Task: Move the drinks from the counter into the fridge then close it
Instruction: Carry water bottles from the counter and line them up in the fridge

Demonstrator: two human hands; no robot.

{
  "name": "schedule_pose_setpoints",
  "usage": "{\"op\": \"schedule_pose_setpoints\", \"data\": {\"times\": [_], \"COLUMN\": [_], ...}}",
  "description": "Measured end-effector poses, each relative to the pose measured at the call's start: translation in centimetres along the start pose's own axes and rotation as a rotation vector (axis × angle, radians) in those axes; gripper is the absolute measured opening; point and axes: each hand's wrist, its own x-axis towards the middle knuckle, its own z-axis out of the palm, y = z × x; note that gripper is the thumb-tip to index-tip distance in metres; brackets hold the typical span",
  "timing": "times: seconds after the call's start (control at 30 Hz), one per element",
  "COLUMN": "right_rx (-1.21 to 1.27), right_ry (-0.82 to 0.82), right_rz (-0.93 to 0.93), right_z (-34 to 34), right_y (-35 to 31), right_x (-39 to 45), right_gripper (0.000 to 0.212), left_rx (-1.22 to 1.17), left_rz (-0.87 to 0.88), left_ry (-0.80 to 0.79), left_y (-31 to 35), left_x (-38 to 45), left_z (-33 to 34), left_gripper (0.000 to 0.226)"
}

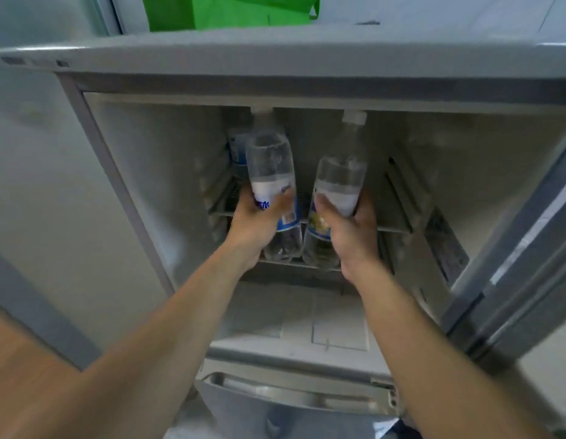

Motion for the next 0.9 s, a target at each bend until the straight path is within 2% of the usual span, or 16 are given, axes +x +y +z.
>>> {"op": "schedule_pose_setpoints", "data": {"times": [0.1, 0.17, 0.33, 0.5, 0.6, 0.77, 0.83, 0.9], "right_rx": [-0.043, -0.075, -0.092, -0.124, -0.151, -0.163, -0.187, -0.336], "right_ry": [0.021, 0.034, 0.112, 0.12, 0.111, 0.058, 0.031, 0.019], "right_rz": [-0.05, -0.043, -0.073, -0.175, -0.13, -0.129, -0.118, -0.109], "right_z": [0.6, 0.9, 1.0, 1.4, 1.9, 2.9, 2.5, 1.8], "right_y": [-0.3, 0.0, 1.6, 3.0, 4.1, 4.8, 4.8, 4.8], "right_x": [4.4, 7.0, 12.1, 16.1, 17.9, 19.1, 18.7, 18.2], "right_gripper": [0.039, 0.041, 0.057, 0.044, 0.068, 0.074, 0.076, 0.075], "left_rx": [0.018, 0.083, 0.203, 0.228, 0.238, 0.229, 0.324, 0.606], "left_rz": [0.132, 0.203, 0.162, 0.147, 0.19, 0.255, 0.263, 0.326], "left_ry": [-0.024, -0.043, -0.074, -0.083, -0.068, -0.057, -0.091, -0.112], "left_y": [0.1, -0.1, -1.6, -2.8, -3.6, -4.3, -4.5, -4.5], "left_x": [4.3, 6.6, 12.1, 16.6, 18.3, 18.7, 18.3, 18.2], "left_z": [1.7, 2.7, 5.0, 6.8, 7.4, 7.6, 7.0, 6.2], "left_gripper": [0.042, 0.037, 0.062, 0.075, 0.079, 0.073, 0.078, 0.083]}}
